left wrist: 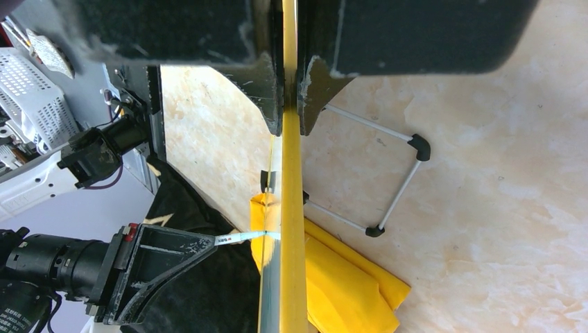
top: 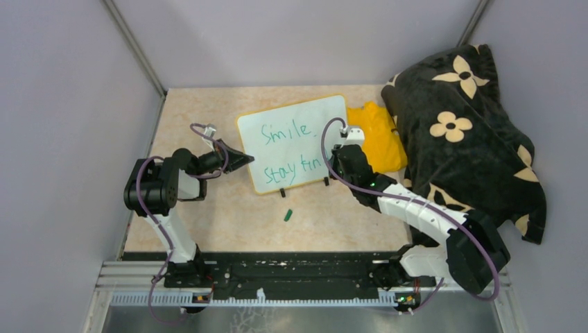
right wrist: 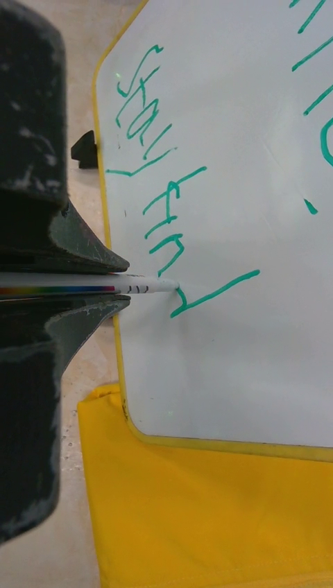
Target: Write a sentence on the whiteboard
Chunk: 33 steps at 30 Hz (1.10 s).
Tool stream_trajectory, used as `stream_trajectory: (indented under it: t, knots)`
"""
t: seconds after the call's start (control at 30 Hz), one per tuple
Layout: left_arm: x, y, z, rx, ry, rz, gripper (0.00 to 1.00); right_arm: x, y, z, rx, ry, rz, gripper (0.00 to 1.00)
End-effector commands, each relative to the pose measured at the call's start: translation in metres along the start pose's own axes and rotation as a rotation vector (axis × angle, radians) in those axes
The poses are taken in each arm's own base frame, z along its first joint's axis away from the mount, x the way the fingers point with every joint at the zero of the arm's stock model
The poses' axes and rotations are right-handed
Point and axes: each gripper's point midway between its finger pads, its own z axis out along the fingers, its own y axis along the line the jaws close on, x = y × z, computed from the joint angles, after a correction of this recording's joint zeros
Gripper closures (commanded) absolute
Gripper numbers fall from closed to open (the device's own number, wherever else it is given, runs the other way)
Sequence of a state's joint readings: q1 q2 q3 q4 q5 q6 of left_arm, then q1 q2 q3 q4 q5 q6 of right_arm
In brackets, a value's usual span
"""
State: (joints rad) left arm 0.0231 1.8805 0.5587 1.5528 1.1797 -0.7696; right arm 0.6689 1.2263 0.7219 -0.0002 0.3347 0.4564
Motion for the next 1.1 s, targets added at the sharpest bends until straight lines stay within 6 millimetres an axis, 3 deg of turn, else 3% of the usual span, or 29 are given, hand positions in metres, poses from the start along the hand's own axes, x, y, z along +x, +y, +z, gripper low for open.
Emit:
stream_trajectory:
  t: [0.0,0.57,0.8,1.07]
  knots:
    - [0.003,-0.005,0.005,0.048,0.013,0.099,1.0,-0.011,0.003,0.005,-0.013,-0.032,0.024,1.0]
    - [0.004,-0.004,0.005,0.046,0.015,0.095,1.0,0.006,-0.022,-0.002,0.075,-0.001,0.001,1.0]
    - [0.004,-0.004,0.005,0.047,0.015,0.095,1.0,-0.002,-0.029,-0.004,0.121,-0.016,-0.003,1.0]
    - [0.004,-0.004,0.005,0.047,0.015,0.096,1.0,-0.018,-0.025,-0.003,0.119,-0.044,0.011,1.0]
